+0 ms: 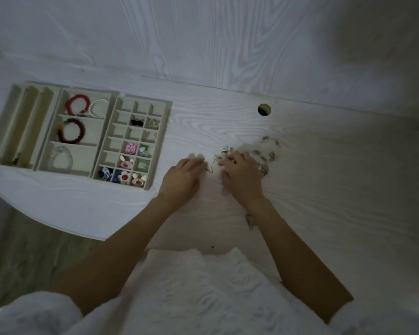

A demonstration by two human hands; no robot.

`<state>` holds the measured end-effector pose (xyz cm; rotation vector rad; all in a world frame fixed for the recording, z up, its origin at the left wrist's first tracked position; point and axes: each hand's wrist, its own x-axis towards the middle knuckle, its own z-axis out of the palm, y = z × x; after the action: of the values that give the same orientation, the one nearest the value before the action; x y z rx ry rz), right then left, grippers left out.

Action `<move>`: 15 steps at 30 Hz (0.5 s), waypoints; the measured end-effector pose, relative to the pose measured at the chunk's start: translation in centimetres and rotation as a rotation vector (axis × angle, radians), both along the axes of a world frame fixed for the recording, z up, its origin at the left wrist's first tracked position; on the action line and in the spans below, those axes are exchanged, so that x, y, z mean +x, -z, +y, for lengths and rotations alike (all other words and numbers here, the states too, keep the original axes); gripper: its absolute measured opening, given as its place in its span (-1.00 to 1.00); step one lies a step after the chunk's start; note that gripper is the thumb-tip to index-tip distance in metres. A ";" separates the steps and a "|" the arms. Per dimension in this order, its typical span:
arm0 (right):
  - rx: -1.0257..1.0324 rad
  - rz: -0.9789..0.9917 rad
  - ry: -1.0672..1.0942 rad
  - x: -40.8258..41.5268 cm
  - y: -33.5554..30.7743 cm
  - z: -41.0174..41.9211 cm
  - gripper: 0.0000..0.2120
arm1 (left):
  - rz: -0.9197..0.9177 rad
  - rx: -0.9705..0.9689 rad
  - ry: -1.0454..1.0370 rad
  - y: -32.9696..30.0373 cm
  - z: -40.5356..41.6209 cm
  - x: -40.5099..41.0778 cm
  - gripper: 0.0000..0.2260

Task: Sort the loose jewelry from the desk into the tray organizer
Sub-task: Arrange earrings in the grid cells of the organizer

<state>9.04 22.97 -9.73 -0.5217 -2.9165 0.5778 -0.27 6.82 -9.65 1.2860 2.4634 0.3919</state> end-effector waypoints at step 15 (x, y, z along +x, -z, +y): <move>0.034 -0.055 -0.115 -3.1 0.6 1.3 -0.80 | -0.175 0.187 -0.245 -1.3 -3.7 1.2 -0.68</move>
<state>5.92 24.25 -10.31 -0.3736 -3.0180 0.5353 0.93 3.11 -8.38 0.9686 2.4846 0.7787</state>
